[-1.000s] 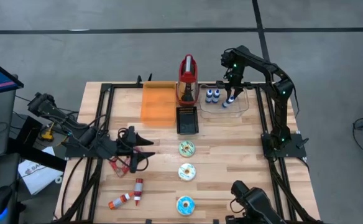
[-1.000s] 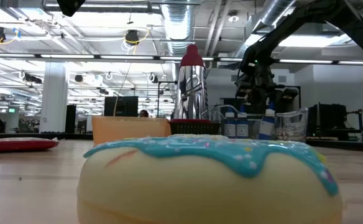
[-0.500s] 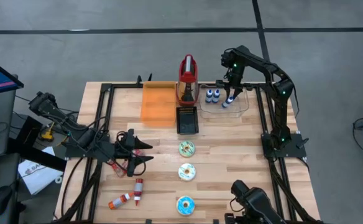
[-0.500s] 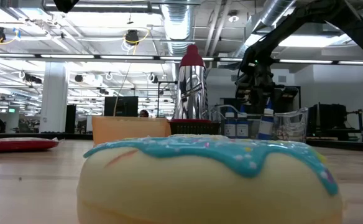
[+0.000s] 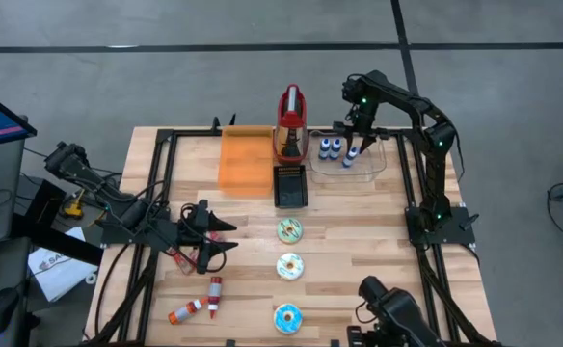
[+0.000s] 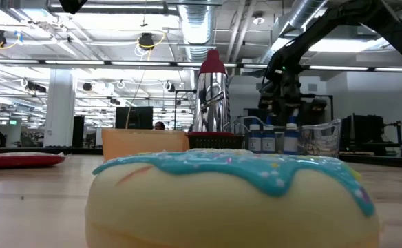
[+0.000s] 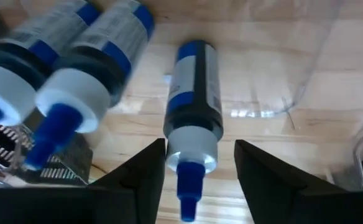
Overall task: Pick & Place Food Item
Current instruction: Put the blue food coloring bottle into the transparent bin, then put the orange food coloring bottle into the transparent bin
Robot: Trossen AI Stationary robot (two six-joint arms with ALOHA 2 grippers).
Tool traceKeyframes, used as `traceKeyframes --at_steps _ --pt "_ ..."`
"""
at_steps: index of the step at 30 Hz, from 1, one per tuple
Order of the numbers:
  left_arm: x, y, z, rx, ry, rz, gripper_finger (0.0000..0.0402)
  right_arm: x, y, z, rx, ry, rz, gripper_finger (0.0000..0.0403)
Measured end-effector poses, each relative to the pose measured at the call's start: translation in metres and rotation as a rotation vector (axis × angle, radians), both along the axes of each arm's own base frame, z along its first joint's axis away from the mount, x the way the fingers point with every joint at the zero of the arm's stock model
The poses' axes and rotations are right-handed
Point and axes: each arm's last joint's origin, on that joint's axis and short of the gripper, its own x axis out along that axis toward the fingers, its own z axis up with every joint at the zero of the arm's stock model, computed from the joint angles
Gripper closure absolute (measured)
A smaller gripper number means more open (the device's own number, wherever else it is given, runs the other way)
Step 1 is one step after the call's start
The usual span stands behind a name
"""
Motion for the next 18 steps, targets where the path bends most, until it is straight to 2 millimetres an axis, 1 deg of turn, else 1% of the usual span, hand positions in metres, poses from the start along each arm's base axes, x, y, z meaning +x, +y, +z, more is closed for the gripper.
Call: traceKeyframes --at_steps 4,8,13,18 --pt "0.000 0.000 0.000 -0.002 0.000 0.001 0.0188 -0.001 -0.006 0.005 -0.023 -0.033 -0.024 0.0212" --pt "0.000 0.000 0.000 -0.005 0.000 0.002 0.0188 -0.002 -0.014 0.018 -0.070 -0.061 -0.045 0.0213" --pt "0.000 0.000 0.000 -0.008 -0.001 0.004 0.0188 -0.004 -0.020 0.033 -0.087 -0.097 -0.065 0.0213" --pt "0.000 0.000 0.000 -0.008 -0.001 0.004 0.0188 -0.004 -0.029 0.056 -0.158 -0.171 -0.081 0.0213"
